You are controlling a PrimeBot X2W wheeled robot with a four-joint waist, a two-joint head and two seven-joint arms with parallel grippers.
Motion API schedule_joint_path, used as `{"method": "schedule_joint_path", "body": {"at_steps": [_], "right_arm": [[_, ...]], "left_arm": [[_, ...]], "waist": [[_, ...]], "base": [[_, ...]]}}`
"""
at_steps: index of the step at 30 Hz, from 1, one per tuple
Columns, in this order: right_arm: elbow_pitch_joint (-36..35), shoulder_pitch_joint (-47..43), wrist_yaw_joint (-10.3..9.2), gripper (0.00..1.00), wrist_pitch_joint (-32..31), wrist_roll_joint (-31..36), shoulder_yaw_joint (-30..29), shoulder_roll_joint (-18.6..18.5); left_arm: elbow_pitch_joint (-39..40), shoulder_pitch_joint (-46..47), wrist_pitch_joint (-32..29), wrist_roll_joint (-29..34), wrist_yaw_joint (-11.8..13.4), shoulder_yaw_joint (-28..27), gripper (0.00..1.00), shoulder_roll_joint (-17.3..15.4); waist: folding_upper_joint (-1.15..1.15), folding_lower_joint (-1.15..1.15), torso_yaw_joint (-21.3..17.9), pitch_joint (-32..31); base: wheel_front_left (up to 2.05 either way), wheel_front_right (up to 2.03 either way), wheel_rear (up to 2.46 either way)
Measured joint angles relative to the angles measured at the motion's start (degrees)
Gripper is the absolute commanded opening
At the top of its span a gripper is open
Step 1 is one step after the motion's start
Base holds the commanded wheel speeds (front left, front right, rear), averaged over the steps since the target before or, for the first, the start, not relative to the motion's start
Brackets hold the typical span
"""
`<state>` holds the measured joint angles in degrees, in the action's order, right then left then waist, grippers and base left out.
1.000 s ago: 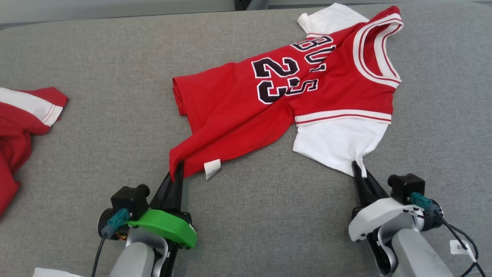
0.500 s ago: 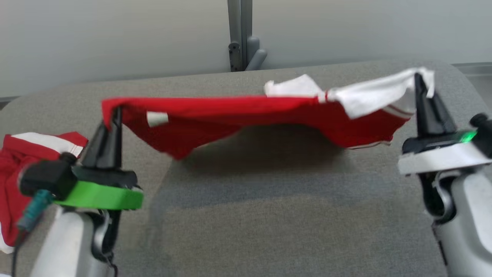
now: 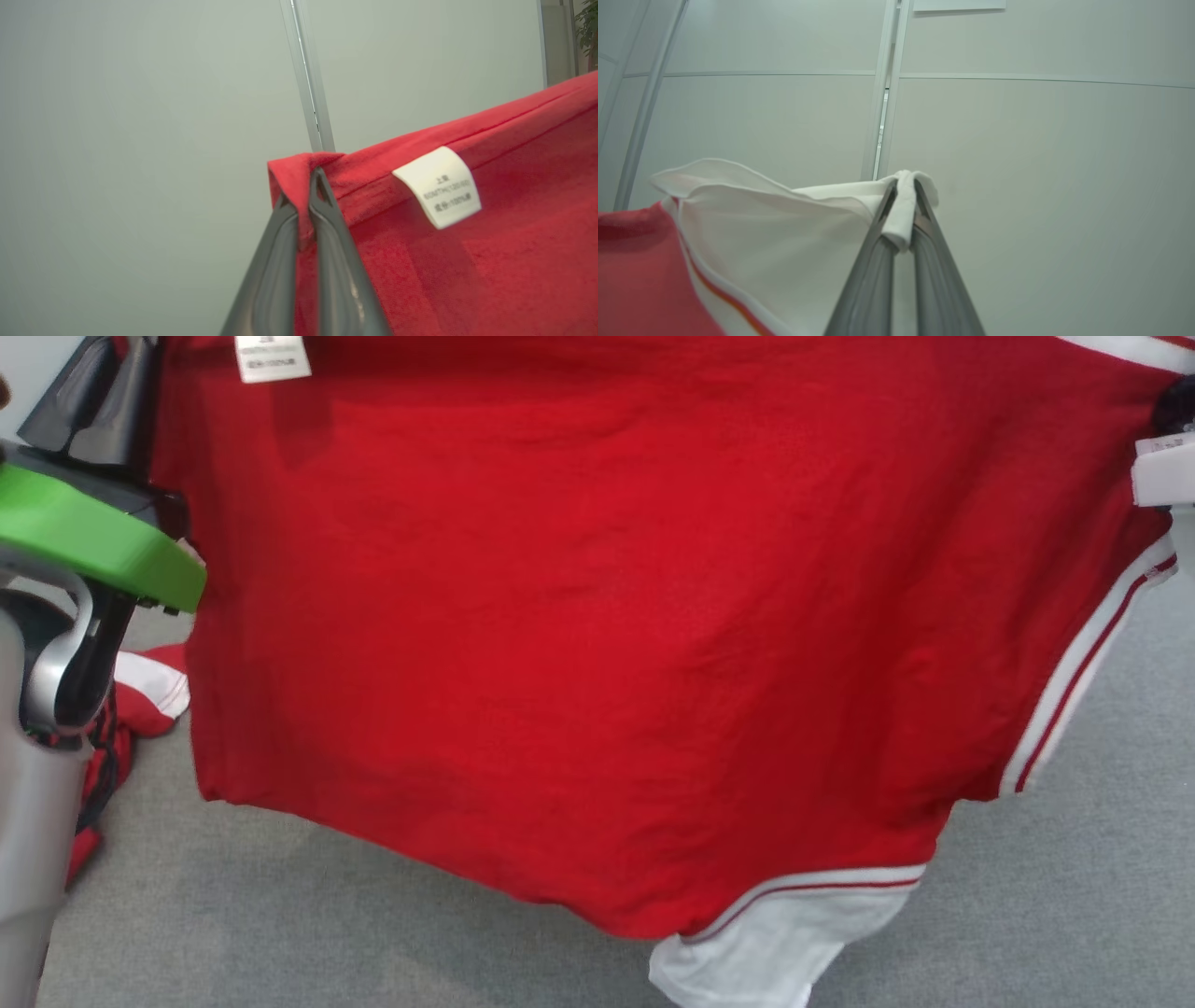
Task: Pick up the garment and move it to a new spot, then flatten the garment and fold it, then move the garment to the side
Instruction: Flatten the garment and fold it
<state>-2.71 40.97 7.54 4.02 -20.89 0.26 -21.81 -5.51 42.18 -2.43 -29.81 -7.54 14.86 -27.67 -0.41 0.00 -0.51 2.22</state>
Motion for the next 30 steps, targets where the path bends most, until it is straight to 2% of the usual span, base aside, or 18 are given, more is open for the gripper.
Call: {"method": "schedule_joint_path", "body": {"at_steps": [4,8,12,14,18,21,24,25,30], "right_arm": [[3.76,2.88,0.0,0.0,-1.56,-0.42,2.55,-0.27],[10.54,12.34,-0.01,0.0,-1.65,1.27,5.47,-1.37],[18.63,26.46,0.02,0.0,1.99,5.98,6.11,-2.0],[22.1,33.17,0.0,0.0,4.61,7.51,4.53,-2.24],[27.87,38.66,0.0,0.0,7.8,9.88,4.54,-2.76],[30.99,36.73,0.01,0.0,8.93,8.59,6.17,-1.78],[32.98,30.05,0.01,0.0,9.73,6.25,8.36,-1.67],[33.38,24.09,0.01,0.0,10.24,4.26,9.29,-1.24],[32.43,6.73,0.01,0.0,10.81,0.19,10.56,-0.2]], "left_arm": [[-3.66,2.88,-2.05,-1.56,0.0,3.04,0.0,0.29],[-10.57,10.87,-0.92,-1.42,0.0,5.2,0.0,1.54],[-17.02,23.42,3.82,1.42,0.0,8.09,0.0,1.42],[-19.38,29.71,7.31,1.85,-0.01,9.15,0.0,1.85],[-25.38,36.0,12.18,1.4,-0.01,11.61,0.0,2.57],[-29.08,34.92,13.7,-0.94,-0.01,15.93,0.0,2.4],[-32.55,30.25,14.91,-4.42,-0.01,19.29,0.0,1.89],[-34.57,25.44,15.78,-7.64,-0.01,21.01,0.0,2.34],[-38.65,12.01,17.19,-14.37,-0.01,23.96,0.0,5.34]], "waist": [[0.0,0.0,0.22,2.98],[0.0,0.0,0.48,8.33],[0.0,0.01,0.29,14.35],[0.0,0.01,0.1,17.13],[0.0,0.02,-0.35,21.47],[0.0,0.02,-1.06,23.01],[0.0,0.02,-2.06,23.26],[0.0,0.02,-2.57,23.07],[0.0,0.01,-3.12,21.61]], "base": [[0.0,0.0,0.0],[0.0,0.0,0.0],[0.0,0.0,0.0],[0.0,0.0,0.0],[0.0,0.0,0.0],[0.0,0.0,0.0],[0.0,0.0,0.0],[0.0,0.0,0.0],[0.0,0.0,0.0]]}}
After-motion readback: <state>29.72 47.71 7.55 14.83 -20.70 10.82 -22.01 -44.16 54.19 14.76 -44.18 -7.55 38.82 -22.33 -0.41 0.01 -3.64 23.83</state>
